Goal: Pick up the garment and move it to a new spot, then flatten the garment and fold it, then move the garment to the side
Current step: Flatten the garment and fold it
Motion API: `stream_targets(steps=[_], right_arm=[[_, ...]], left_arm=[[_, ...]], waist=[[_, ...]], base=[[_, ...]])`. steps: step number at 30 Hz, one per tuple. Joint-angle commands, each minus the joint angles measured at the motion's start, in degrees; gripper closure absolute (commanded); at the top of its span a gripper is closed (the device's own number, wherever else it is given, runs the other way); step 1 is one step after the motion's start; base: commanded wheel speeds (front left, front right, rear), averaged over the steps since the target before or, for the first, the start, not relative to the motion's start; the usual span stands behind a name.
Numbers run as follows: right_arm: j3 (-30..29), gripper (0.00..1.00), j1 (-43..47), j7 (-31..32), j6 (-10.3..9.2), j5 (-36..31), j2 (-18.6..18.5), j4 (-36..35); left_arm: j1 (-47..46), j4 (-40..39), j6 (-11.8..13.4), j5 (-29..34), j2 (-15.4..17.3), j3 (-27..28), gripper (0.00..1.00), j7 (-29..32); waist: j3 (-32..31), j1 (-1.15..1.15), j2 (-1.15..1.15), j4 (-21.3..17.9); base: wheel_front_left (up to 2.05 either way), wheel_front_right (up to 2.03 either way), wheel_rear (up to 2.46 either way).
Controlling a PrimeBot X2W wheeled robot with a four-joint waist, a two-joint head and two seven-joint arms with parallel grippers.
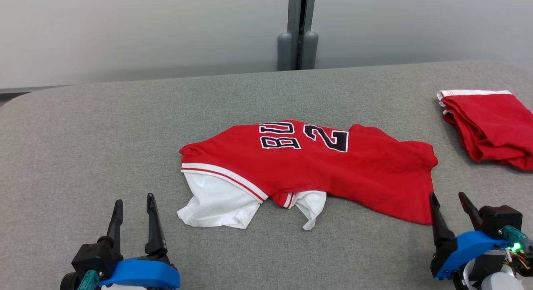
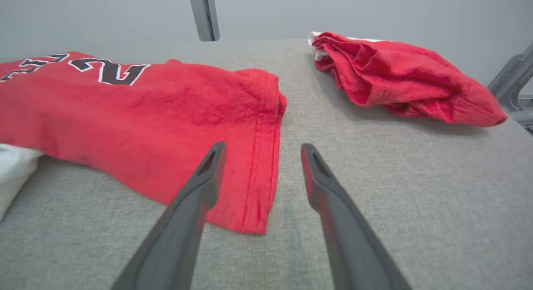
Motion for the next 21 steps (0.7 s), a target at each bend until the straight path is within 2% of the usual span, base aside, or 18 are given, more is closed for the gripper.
stream_targets(steps=[1,9,15,21], right_arm=[[0.25,0.0,0.73,-0.04,0.01,-0.6,0.17,-1.29],[2.78,0.0,0.96,-2.24,0.01,-2.45,1.61,-5.86],[5.54,0.0,-0.09,-5.17,0.01,-3.36,2.28,-4.47],[9.59,0.0,0.33,-8.09,0.01,0.72,2.26,-1.64]], left_arm=[[0.45,0.22,-0.41,0.52,0.0,-0.1,0.0,-0.14],[1.54,1.2,-1.36,1.67,0.0,-0.47,0.0,-0.14],[2.35,3.47,-2.33,1.79,0.01,-0.84,0.0,-0.14],[2.59,6.77,-2.57,1.44,0.07,-1.4,0.0,-0.14]], waist=[[-0.69,0.0,0.0,-0.04],[-4.39,0.0,0.0,0.49],[-6.41,0.0,0.0,0.66],[-7.46,0.0,0.0,0.91]], base=[[0.0,0.0,0.0],[0.0,0.0,0.0],[0.0,0.0,0.0],[0.0,0.0,0.0]])
